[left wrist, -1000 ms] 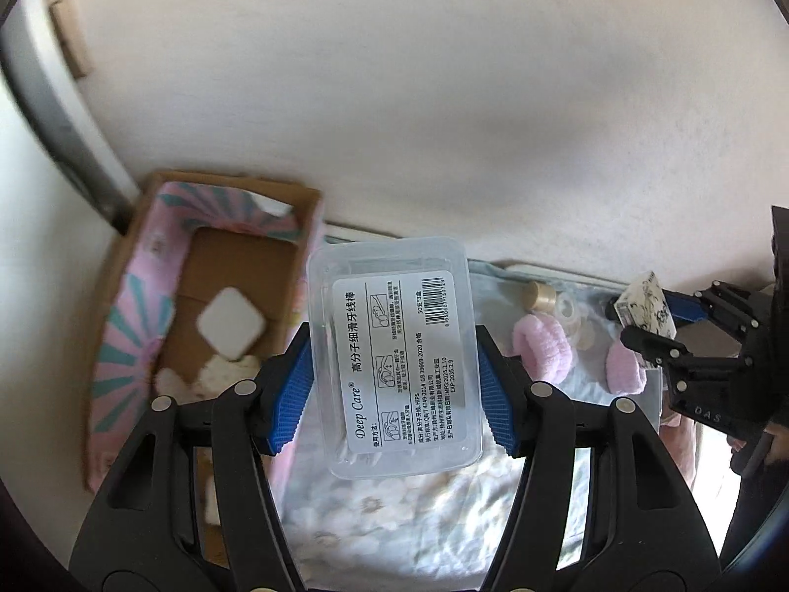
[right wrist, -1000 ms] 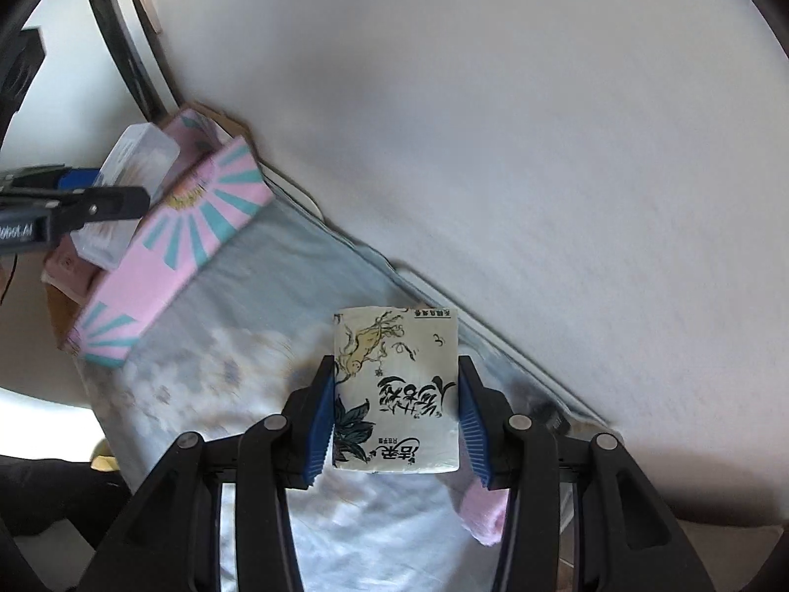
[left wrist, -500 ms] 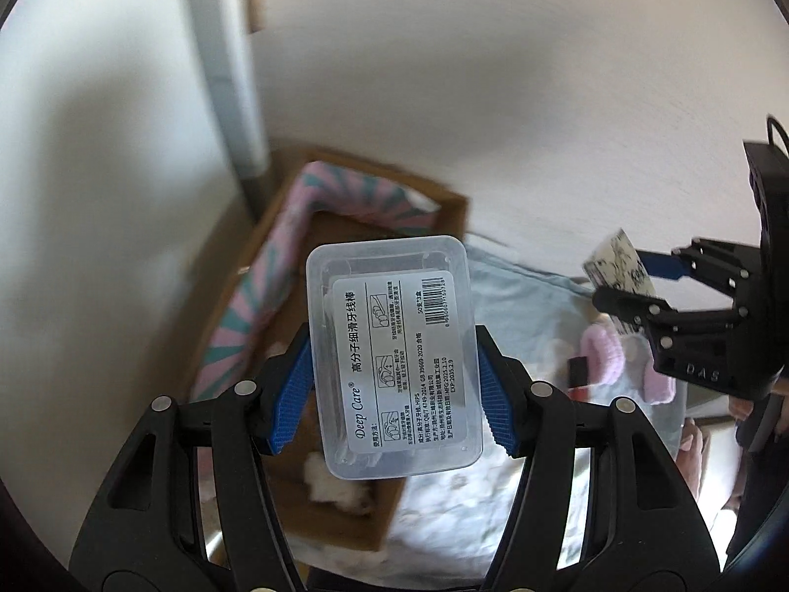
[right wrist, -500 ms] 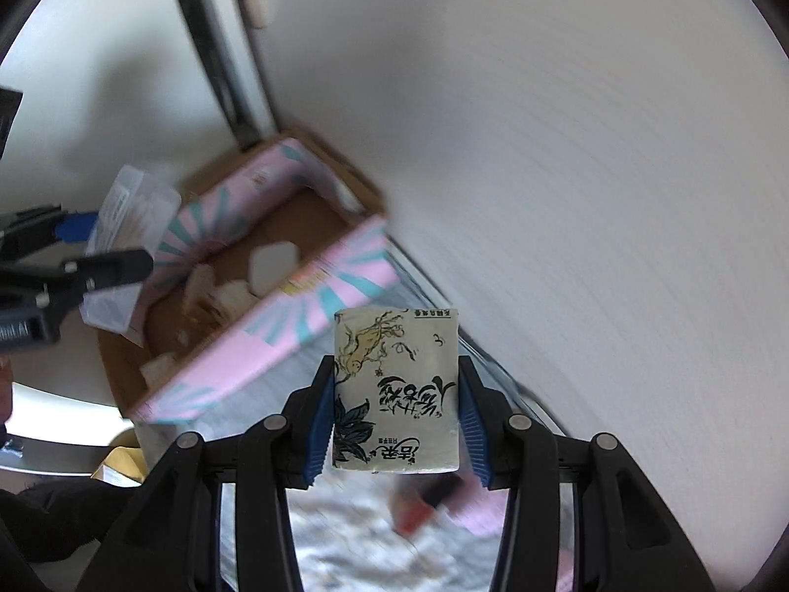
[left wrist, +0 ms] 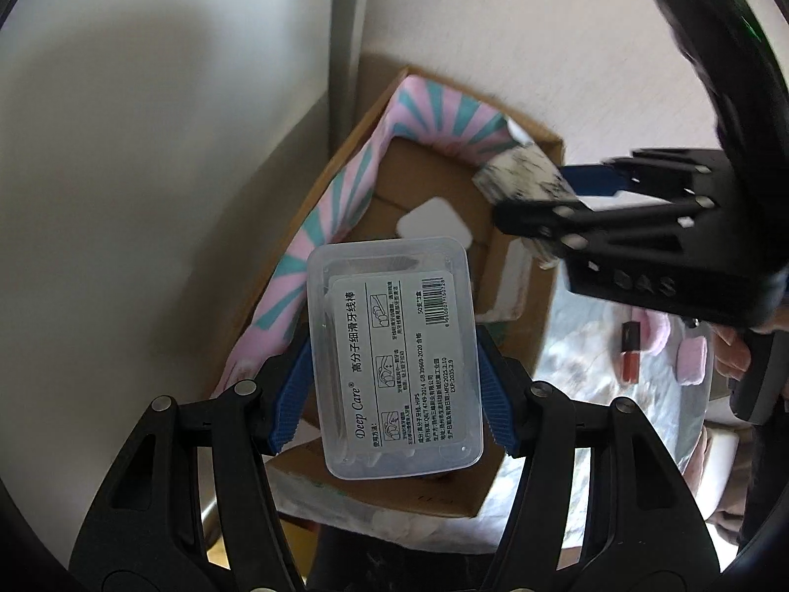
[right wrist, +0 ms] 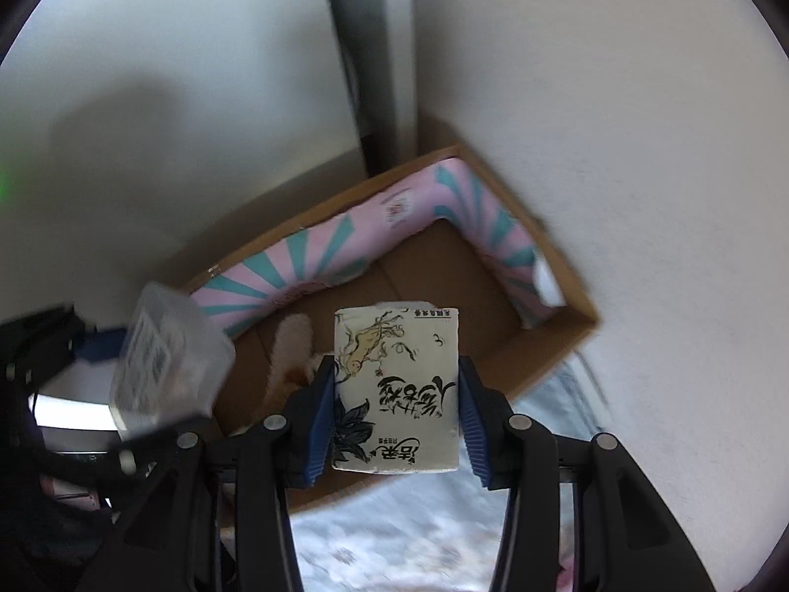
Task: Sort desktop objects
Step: 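Carry the clear box and printed box into the striped box and release both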
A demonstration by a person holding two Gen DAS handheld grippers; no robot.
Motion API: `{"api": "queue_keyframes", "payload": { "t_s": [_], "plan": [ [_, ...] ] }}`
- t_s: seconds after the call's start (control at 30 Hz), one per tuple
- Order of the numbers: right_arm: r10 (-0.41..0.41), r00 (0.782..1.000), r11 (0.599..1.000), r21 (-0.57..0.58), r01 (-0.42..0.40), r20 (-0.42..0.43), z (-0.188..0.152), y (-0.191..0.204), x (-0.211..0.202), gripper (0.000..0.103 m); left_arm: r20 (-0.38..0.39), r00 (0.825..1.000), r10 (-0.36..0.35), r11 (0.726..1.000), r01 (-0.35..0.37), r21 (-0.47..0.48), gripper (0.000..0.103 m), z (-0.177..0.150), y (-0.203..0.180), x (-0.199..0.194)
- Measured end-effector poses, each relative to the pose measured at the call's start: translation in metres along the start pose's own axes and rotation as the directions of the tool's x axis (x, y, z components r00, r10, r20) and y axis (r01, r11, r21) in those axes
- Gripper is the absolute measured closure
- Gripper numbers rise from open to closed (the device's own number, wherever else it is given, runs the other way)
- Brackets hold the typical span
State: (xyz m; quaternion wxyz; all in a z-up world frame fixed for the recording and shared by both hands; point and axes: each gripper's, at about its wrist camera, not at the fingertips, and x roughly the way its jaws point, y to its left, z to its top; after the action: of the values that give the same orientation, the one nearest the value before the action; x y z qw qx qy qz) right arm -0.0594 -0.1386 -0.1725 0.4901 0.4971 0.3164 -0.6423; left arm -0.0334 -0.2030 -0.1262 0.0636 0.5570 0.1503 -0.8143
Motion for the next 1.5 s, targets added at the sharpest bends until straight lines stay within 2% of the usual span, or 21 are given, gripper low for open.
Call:
{"api": "queue_keyframes", "payload": {
  "t_s": [0.07,0.17,0.77,0.97,1.0,1.03,1.07,1.1,1.13,1.37,1.5],
  "plan": [
    [0.019,1.000,1.000,0.009,-0.019,-0.013,0.004,0.004,0.009,0.061,-0.012,1.000,-0.002,1.000,0.002,-0.011,0.045,-0.004,0.004,0.005],
    [0.004,1.000,1.000,0.004,-0.004,-0.028,0.008,0.011,0.018,0.061,-0.022,1.000,-0.006,1.000,0.006,-0.019,0.045,-0.007,0.008,0.008],
    [0.026,0.998,1.000,0.017,-0.025,-0.051,0.020,0.017,0.031,0.061,-0.052,0.998,-0.019,1.000,0.018,-0.023,0.047,-0.002,0.018,0.030],
    [0.008,0.998,0.999,0.042,-0.005,-0.060,0.022,0.013,0.035,0.060,-0.031,0.999,-0.034,0.998,0.033,-0.048,0.046,0.001,0.023,0.024],
    [0.001,0.997,0.999,0.049,0.003,-0.075,0.022,0.013,0.037,0.057,-0.033,0.999,-0.031,0.998,0.028,-0.063,0.042,0.002,0.025,0.024],
    [-0.010,0.997,0.999,0.049,0.013,-0.072,0.021,0.013,0.037,0.045,-0.048,0.999,-0.020,0.997,0.017,-0.071,0.014,0.003,0.025,0.025],
    [-0.026,0.998,0.999,0.043,0.029,-0.053,0.021,0.013,0.035,0.035,-0.063,0.998,-0.016,0.997,0.012,-0.070,0.001,0.004,0.025,0.027],
    [-0.047,0.998,0.997,0.053,0.049,-0.032,0.020,0.013,0.033,0.011,-0.053,0.998,-0.027,0.998,0.024,-0.063,0.000,0.004,0.025,0.026],
    [-0.066,0.998,0.997,0.050,0.066,-0.010,0.019,0.013,0.030,0.006,-0.029,0.999,-0.034,0.998,0.033,-0.049,0.000,0.004,0.023,0.023],
    [-0.094,0.992,0.983,0.168,0.078,0.089,0.006,-0.007,-0.006,0.006,-0.017,0.999,-0.036,0.999,0.036,-0.032,0.000,0.006,0.019,0.017],
    [-0.118,0.987,0.968,0.233,0.089,0.114,-0.007,-0.013,-0.021,0.006,-0.005,1.000,-0.030,0.999,0.030,-0.017,0.000,0.009,0.012,0.014]
  ]
}}
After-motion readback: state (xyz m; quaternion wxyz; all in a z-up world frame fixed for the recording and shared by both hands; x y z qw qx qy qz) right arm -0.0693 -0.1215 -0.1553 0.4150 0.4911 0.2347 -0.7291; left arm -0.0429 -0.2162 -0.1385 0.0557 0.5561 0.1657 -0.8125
